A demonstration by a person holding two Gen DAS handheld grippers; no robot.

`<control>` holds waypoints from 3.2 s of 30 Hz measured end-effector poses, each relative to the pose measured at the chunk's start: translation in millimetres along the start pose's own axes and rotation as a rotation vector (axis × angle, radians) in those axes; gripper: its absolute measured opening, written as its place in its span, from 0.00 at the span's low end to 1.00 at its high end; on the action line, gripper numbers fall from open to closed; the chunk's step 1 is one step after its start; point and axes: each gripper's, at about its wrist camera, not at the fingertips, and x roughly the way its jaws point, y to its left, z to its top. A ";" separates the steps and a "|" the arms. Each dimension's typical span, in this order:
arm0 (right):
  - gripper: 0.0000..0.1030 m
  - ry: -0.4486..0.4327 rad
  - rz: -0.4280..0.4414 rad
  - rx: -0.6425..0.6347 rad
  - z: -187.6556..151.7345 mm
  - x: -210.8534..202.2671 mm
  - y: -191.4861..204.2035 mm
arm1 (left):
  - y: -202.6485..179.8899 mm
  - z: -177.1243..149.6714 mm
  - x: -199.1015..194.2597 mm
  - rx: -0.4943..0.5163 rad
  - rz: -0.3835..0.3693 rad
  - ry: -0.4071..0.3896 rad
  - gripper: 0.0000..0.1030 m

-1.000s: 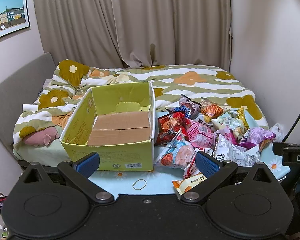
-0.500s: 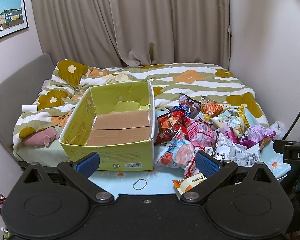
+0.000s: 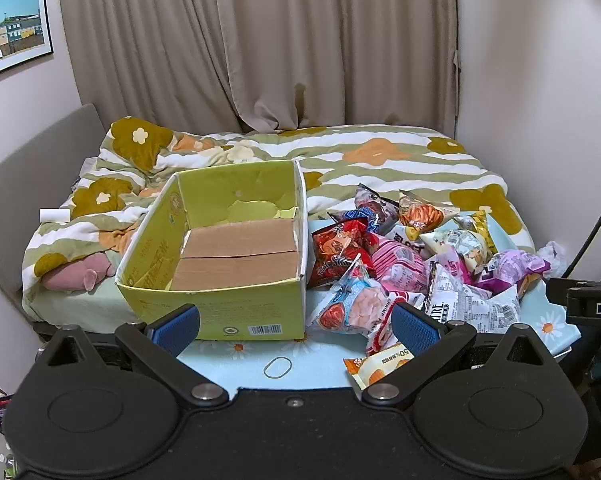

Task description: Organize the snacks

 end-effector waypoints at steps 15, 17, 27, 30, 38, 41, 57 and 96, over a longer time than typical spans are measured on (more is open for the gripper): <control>1.00 0.021 -0.010 0.030 -1.2 0.5 -9.8 | 3.6 7.0 11.8 0.061 -0.142 0.013 1.00; 1.00 0.031 -0.007 0.046 -3.6 4.3 -13.3 | 2.7 5.7 22.9 0.099 -0.207 0.023 1.00; 1.00 0.113 0.044 0.058 -24.1 44.6 -40.3 | -38.3 -15.9 96.0 0.355 -0.450 0.120 1.00; 1.00 0.139 0.111 0.055 -26.8 65.0 -47.6 | -55.1 -24.7 120.1 0.416 -0.478 0.162 1.00; 1.00 0.205 0.271 -0.045 -34.9 122.5 -44.5 | -81.9 -43.6 177.6 0.478 -0.502 0.292 0.99; 1.00 0.235 0.297 -0.058 -36.4 143.3 -44.7 | -91.1 -49.3 194.7 0.510 -0.501 0.320 0.95; 1.00 0.347 0.485 -0.052 -43.8 204.7 -50.3 | -90.8 -68.1 224.7 0.469 -0.510 0.446 0.68; 0.73 0.163 0.611 -0.003 6.3 130.9 -61.9 | -76.7 -34.0 118.0 0.372 -0.341 0.206 0.65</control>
